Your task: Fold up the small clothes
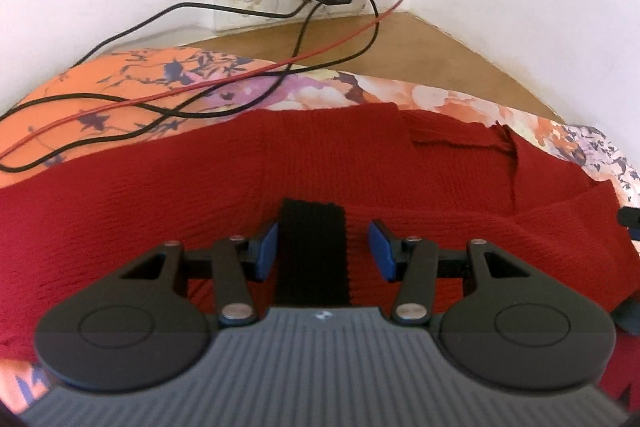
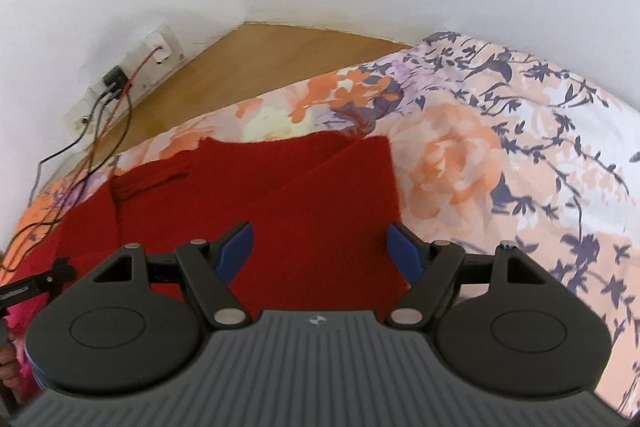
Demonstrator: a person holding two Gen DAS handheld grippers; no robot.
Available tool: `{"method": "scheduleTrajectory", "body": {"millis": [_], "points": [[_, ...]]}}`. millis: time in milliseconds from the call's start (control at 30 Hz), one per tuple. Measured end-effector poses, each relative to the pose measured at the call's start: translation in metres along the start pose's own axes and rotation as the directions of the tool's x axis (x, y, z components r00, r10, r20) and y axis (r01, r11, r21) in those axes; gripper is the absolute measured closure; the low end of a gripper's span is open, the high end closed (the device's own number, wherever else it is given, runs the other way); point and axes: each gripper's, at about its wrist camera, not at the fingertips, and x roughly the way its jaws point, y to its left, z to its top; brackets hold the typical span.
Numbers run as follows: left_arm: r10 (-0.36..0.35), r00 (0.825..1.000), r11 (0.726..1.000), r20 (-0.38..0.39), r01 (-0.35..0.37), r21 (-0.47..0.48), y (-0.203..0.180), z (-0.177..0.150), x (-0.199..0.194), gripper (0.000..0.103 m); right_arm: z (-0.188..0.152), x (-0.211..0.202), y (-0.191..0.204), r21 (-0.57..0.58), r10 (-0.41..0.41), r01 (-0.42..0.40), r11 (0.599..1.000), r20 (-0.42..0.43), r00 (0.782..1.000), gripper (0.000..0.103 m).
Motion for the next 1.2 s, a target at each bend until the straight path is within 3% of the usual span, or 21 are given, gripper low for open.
{"method": "scheduleTrajectory", "body": {"millis": [467, 667, 767, 833, 900, 1000, 1200], "points": [[0.003, 1.0, 0.999, 0.025, -0.004, 0.05, -0.008, -0.002, 0.003, 0.057, 0.011, 0.04, 0.002, -0.059, -0.047, 0.046, 0.997, -0.014, 0.999, 0.023], [0.004, 0.999, 0.998, 0.032, -0.006, 0.069, -0.014, -0.004, 0.003, 0.069, 0.009, 0.043, 0.004, -0.093, -0.048, 0.049, 0.994, 0.006, 0.999, 0.026], [-0.012, 0.999, 0.998, 0.037, 0.009, 0.066, -0.015, -0.004, 0.003, 0.084, 0.007, 0.04, 0.006, -0.122, -0.045, 0.048, 0.991, 0.024, 0.999, 0.043], [-0.015, 0.999, 0.998, 0.046, 0.012, 0.069, -0.017, -0.004, 0.001, 0.086, 0.005, 0.036, 0.007, -0.144, -0.029, 0.035, 0.989, 0.044, 0.999, 0.067], [-0.008, 0.998, 0.996, 0.064, 0.002, 0.085, -0.02, -0.004, -0.002, 0.088, 0.005, 0.027, 0.007, -0.145, -0.006, 0.017, 0.989, 0.074, 0.997, 0.084], [-0.014, 0.993, 0.996, 0.113, 0.004, 0.089, -0.024, 0.002, -0.013, 0.088, 0.007, 0.014, 0.0, -0.097, 0.039, -0.027, 0.995, 0.122, 0.992, 0.088], [-0.025, 0.982, 0.992, 0.19, 0.001, 0.126, -0.035, 0.024, -0.018, 0.088, 0.01, 0.003, -0.015, -0.012, 0.032, -0.03, 0.999, 0.226, 0.974, 0.088]]}}
